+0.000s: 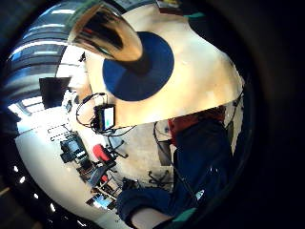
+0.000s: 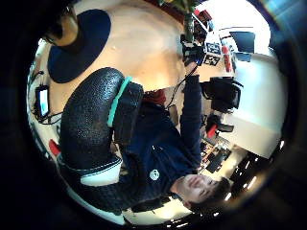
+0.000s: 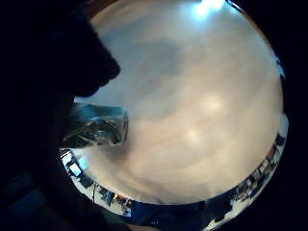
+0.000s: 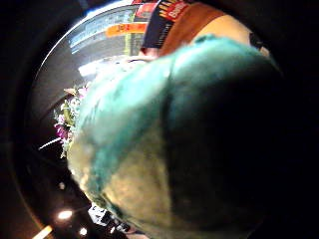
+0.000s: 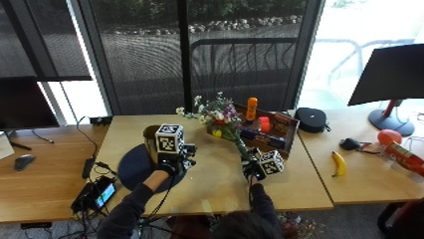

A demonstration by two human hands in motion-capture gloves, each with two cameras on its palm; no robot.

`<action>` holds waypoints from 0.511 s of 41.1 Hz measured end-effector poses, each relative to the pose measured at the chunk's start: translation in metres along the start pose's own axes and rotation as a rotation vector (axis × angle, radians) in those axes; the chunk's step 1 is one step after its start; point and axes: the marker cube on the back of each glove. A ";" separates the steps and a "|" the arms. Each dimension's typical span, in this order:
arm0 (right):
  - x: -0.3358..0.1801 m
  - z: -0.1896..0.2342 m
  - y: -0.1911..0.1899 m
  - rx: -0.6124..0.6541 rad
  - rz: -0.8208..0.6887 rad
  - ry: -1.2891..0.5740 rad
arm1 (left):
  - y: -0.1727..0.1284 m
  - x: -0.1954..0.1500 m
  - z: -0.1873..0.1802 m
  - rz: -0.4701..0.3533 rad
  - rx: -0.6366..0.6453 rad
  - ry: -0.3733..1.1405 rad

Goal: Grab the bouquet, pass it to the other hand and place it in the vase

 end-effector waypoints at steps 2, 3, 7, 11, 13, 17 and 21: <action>-0.005 -0.004 -0.010 0.082 -0.084 -0.054 | -0.004 -0.001 -0.001 0.004 -0.010 0.044; -0.009 -0.007 -0.014 0.119 -0.137 -0.085 | -0.006 -0.001 -0.002 0.007 -0.015 0.071; -0.026 -0.019 -0.002 0.100 -0.200 -0.193 | -0.017 0.000 -0.004 0.023 -0.039 0.203; -0.053 -0.033 0.015 0.058 -0.344 -0.326 | -0.038 0.006 -0.008 0.070 -0.045 0.454; -0.069 -0.041 0.026 0.040 -0.434 -0.413 | -0.050 0.013 -0.011 0.104 -0.054 0.657; -0.099 -0.044 0.040 0.075 -0.714 -0.592 | -0.069 0.025 -0.017 0.148 -0.084 1.042; -0.111 -0.031 0.055 0.103 -0.728 -0.579 | -0.085 0.033 -0.020 0.122 -0.093 1.292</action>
